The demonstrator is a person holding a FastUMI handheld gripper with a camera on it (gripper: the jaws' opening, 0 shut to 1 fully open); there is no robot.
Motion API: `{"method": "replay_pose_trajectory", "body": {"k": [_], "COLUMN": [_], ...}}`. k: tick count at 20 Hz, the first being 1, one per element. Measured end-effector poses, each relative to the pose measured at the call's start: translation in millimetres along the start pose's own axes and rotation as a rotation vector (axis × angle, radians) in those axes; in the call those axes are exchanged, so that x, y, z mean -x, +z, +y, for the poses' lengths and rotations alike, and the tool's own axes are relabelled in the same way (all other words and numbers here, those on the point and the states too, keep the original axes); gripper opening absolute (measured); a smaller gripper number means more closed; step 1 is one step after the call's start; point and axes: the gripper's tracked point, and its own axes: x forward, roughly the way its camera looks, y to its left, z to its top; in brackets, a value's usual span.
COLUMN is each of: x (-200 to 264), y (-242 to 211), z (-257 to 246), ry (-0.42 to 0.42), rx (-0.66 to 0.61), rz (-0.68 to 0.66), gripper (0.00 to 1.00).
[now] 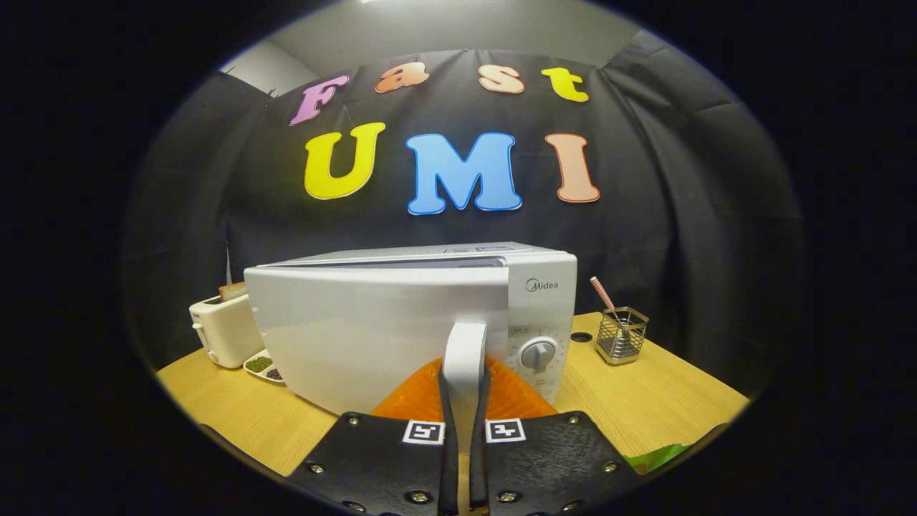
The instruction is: Open the microwave, put the food inside, and close the microwave door.
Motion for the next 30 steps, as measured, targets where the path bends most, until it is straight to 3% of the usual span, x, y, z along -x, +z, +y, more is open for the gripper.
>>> {"method": "replay_pose_trajectory", "body": {"k": [2,5,15,30], "x": [16,39,99,186], "y": [-3,-6,-17,-39], "z": [9,22,54,162], "ry": [0.031,0.106,0.259,0.561], "rx": [-0.001,-0.027,0.028,0.107], "rz": [0.008,0.020,0.012,0.048], "gripper": [0.07,0.25,0.27,0.28]}}
